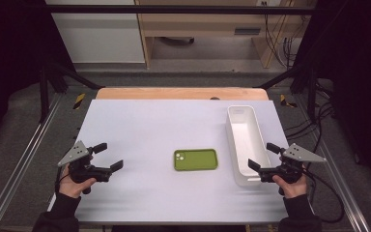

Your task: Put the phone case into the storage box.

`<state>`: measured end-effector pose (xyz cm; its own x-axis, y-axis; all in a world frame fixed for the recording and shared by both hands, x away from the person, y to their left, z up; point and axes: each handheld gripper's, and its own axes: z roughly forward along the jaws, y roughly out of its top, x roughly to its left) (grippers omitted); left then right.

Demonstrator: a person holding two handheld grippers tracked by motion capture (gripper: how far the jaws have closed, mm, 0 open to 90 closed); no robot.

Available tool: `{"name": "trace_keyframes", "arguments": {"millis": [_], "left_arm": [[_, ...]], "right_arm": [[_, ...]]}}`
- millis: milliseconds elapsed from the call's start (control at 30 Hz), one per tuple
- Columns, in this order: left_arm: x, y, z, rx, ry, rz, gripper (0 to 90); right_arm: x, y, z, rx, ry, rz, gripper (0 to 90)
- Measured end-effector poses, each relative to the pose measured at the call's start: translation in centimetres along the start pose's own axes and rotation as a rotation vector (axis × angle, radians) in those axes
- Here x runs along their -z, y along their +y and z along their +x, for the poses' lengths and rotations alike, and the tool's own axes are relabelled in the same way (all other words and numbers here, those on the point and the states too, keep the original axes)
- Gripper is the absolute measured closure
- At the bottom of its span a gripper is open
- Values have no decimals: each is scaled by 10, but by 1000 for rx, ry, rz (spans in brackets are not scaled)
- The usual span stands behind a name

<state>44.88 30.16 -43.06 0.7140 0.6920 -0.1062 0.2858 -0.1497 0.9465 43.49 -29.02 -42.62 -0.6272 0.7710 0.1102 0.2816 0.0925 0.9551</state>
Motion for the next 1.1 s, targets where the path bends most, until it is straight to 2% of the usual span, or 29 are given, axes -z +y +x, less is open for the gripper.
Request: {"name": "trace_keyframes", "arguments": {"millis": [567, 933, 1100], "left_arm": [[-3, 6, -6, -3, -12, 5, 8], [-14, 13, -19, -7, -28, 24, 8], [-21, 15, -23, -4, -20, 42, 9]], "right_arm": [[1, 1, 1, 2, 2, -2, 5], [2, 2, 0, 0, -2, -6, 5], [3, 2, 0, 3, -2, -4, 4]]}}
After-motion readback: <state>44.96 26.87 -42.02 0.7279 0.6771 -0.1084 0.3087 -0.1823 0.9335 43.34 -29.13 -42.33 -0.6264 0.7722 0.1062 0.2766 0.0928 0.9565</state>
